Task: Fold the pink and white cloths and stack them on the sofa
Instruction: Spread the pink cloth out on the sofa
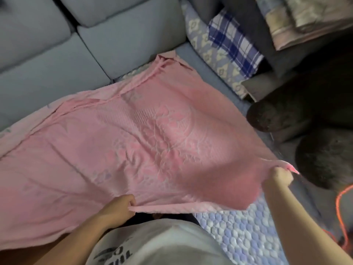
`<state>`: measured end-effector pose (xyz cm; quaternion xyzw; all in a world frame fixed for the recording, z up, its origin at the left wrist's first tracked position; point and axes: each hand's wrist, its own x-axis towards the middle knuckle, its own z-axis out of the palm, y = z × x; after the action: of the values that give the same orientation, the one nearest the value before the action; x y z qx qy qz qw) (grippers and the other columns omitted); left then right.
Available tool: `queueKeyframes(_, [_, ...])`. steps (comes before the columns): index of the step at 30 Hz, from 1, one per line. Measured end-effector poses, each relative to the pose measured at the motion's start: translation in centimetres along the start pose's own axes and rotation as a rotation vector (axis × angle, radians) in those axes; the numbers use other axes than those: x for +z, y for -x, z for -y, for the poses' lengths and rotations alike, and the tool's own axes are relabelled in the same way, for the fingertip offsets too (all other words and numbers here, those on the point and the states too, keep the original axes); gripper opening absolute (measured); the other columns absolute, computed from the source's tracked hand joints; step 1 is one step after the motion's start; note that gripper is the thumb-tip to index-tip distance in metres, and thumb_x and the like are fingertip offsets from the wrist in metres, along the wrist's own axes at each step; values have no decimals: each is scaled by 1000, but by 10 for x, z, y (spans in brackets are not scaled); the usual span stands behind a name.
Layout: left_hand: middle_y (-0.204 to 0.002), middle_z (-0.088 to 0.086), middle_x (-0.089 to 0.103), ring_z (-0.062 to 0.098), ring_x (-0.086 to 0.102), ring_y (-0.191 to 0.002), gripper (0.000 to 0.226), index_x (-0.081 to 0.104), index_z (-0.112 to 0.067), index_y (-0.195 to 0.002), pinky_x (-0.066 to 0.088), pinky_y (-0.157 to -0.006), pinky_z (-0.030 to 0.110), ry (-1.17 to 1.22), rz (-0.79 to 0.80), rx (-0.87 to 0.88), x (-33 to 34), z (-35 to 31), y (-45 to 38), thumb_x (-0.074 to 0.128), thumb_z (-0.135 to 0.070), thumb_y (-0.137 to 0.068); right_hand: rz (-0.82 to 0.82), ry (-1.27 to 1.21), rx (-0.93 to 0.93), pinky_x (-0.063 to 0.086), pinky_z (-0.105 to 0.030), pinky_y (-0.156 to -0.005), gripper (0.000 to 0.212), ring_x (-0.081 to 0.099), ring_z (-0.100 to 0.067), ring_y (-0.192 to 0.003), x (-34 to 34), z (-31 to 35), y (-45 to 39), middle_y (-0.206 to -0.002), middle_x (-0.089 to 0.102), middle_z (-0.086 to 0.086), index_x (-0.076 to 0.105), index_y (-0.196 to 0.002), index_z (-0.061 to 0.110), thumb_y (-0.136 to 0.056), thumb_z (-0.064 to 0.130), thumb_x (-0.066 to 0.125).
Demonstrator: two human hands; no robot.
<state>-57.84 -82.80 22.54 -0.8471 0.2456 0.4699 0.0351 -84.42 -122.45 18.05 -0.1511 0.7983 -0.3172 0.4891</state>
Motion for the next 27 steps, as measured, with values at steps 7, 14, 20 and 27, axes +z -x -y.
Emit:
queueKeyframes(7, [-79, -7, 59, 16, 58, -79, 13, 52, -22, -73, 45, -70, 31, 168, -100, 121, -22, 10, 18, 60, -13, -75, 580, 256, -648, 47, -36, -96, 33, 60, -21, -99, 89, -52, 170, -108, 64, -11, 63, -112, 6, -89, 17, 42])
queueKeyframes(14, [-78, -8, 60, 7, 55, -72, 26, 57, -31, -76, 45, -68, 21, 541, -486, 159, -60, 29, 49, 66, -6, -79, 1515, 764, -656, 50, -26, -89, 20, 64, -4, -93, 83, -149, 341, -102, 70, 4, 65, -110, 16, -101, 16, 47])
queueKeyframes(20, [-77, -5, 63, 8, 53, -66, 16, 55, -21, -83, 42, -60, 20, 973, -622, 167, -100, 103, 59, 68, -13, -82, 1604, 1067, -1368, 31, -24, -60, 20, 49, -11, -69, 105, -203, 402, -79, 50, 7, 44, -86, 26, -85, 20, 62])
queueKeyframes(27, [-113, 3, 69, 26, 66, -101, 30, 63, -29, -118, 50, -80, 31, 474, -480, 228, -114, 246, -7, 59, -25, -89, 966, 875, -1517, 49, -40, -64, 22, 61, -30, -69, 178, -233, 484, -75, 64, -11, 59, -85, 4, -79, 19, 44])
